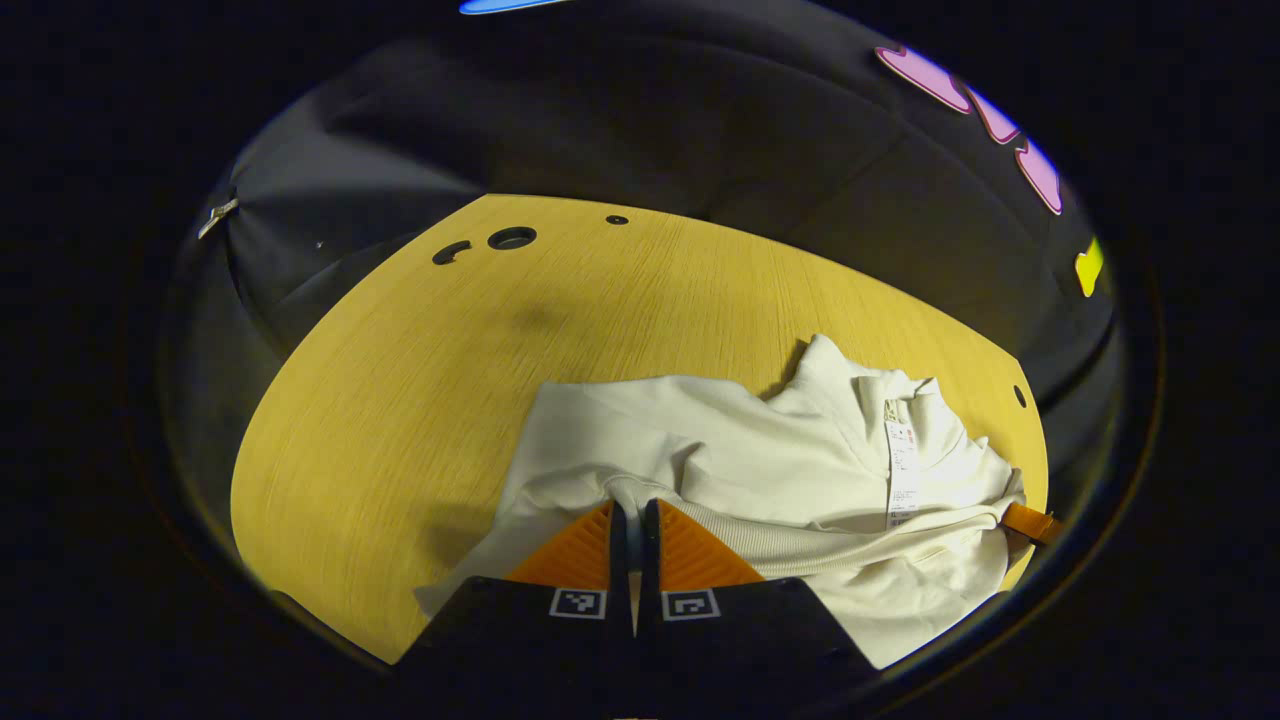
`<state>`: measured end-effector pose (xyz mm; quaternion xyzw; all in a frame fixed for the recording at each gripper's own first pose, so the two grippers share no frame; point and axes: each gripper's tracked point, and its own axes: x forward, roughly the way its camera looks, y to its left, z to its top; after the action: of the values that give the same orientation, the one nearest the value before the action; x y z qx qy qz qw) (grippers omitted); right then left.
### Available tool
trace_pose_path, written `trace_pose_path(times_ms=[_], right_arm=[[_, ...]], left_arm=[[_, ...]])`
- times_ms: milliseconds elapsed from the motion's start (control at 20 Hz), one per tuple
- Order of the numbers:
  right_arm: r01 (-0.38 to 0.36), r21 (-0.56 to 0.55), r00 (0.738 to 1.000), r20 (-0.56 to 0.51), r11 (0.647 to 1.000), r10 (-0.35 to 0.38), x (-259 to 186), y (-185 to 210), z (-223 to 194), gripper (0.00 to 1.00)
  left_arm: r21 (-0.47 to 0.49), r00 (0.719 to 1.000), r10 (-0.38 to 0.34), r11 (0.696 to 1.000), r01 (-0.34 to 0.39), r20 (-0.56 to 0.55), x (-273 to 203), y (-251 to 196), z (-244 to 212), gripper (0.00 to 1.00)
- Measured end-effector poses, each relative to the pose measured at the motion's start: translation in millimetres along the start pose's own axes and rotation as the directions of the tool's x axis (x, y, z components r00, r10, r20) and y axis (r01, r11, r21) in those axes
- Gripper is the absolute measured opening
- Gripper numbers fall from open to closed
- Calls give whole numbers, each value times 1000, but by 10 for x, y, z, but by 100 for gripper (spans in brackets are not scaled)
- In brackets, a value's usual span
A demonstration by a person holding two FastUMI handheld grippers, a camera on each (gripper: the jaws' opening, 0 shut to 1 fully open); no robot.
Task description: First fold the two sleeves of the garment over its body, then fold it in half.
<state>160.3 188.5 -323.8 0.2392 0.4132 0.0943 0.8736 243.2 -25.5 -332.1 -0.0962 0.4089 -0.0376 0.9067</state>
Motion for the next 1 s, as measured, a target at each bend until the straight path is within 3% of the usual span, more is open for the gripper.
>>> trace_pose_path(times_ms=[50,200,400,450,500,600,650,700,750,800,850,1000], right_arm=[[0,18,1000,-5,1000,0,5,8,-6,6],[20,49,1000,-13,999,-19,19,13,-5,9],[30,80,999,-38,996,-27,-69,65,-28,18],[39,72,999,-34,997,-37,-105,61,-13,21],[47,56,999,-26,997,-45,-163,46,-5,35],[57,22,998,-13,998,-57,-276,34,4,29],[67,4,998,-10,998,-67,-340,6,-7,30],[72,-14,997,-8,997,-72,-410,4,-16,34],[79,-33,997,-3,996,-79,-471,-12,-18,38],[85,-51,996,5,995,-85,-545,-23,-15,72],[89,-66,996,16,994,-88,-610,-22,1,61],[99,-94,995,33,991,-96,-831,-27,-6,69]], left_arm=[[3,1000,0,1000,0,-2,-3,15,-5,6],[46,999,30,999,-30,-15,10,23,-21,6],[97,995,95,991,-95,7,-66,57,-5,14],[113,994,103,988,-105,23,-101,55,18,20],[126,994,99,987,-103,38,-149,34,38,30],[146,995,85,985,-93,60,-270,-5,47,40],[154,994,78,984,-88,70,-320,-15,44,50],[162,994,74,983,-85,77,-389,-28,41,49],[170,994,70,982,-84,88,-461,-38,35,55],[179,993,61,981,-79,99,-533,-60,48,59],[186,992,57,980,-77,113,-611,-81,47,62],[202,986,40,977,-73,160,-884,-131,94,72]])
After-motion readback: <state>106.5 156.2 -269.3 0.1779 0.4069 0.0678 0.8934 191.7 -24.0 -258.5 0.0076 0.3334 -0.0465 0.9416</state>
